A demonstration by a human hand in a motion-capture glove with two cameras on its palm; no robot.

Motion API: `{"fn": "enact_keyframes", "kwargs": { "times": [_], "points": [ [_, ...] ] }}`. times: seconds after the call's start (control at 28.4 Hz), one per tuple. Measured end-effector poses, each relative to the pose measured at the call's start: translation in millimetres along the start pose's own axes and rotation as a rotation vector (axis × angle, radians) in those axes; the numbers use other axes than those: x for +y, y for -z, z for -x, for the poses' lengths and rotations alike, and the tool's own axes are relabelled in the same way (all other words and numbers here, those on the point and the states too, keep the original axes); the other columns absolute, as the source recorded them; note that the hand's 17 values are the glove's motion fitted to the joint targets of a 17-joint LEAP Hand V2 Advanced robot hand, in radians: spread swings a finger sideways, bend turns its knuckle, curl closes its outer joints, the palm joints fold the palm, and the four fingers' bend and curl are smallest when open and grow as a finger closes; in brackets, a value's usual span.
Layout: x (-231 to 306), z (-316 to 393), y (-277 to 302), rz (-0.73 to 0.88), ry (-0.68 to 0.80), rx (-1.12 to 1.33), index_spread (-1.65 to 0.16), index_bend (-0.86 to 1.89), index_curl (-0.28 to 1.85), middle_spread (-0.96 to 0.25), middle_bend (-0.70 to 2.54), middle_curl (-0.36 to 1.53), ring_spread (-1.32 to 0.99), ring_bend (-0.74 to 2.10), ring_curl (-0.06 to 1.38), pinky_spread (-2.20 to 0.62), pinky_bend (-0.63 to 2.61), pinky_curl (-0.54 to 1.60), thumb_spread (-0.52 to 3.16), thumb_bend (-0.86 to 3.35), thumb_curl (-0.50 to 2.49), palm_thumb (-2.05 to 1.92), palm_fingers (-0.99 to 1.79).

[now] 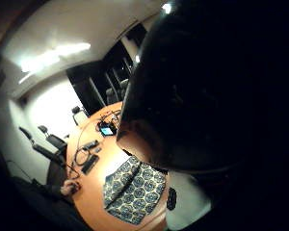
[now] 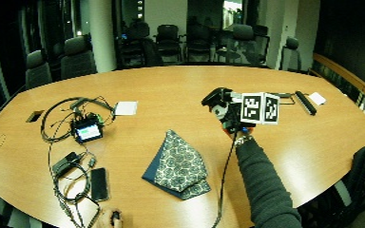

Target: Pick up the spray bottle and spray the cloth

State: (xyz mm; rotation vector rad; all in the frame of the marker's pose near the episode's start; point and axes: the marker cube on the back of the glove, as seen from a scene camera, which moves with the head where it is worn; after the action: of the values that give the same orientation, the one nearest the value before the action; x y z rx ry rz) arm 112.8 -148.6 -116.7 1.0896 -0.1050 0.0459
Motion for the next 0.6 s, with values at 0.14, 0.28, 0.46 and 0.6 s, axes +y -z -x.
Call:
{"fn": "enact_keyframes", "kwargs": {
  "times": [0.14, 0.28, 0.46, 0.6],
  "points": [
    [7, 7, -4, 0.055, 0.131, 0.056, -0.26, 0.30, 0.54, -0.23, 0.55, 0.53, -0.21, 0.69, 0.48, -0.33, 0.55, 0.44, 0.50, -0.03, 0.67, 0.92, 1.40],
    [13, 14, -10, 0.104, 0.233, 0.106, -0.26, 0.30, 0.55, -0.23, 0.55, 0.53, -0.21, 0.70, 0.48, -0.33, 0.54, 0.44, 0.49, -0.03, 0.68, 0.92, 1.40],
    [20, 26, -17, 0.147, 0.370, 0.178, -0.26, 0.30, 0.55, -0.22, 0.55, 0.53, -0.21, 0.70, 0.47, -0.33, 0.54, 0.44, 0.49, -0.03, 0.70, 0.91, 1.40],
    [24, 35, -21, 0.169, 0.469, 0.231, -0.26, 0.30, 0.56, -0.22, 0.55, 0.53, -0.21, 0.70, 0.47, -0.33, 0.54, 0.44, 0.48, -0.03, 0.71, 0.91, 1.39]
  ]
}}
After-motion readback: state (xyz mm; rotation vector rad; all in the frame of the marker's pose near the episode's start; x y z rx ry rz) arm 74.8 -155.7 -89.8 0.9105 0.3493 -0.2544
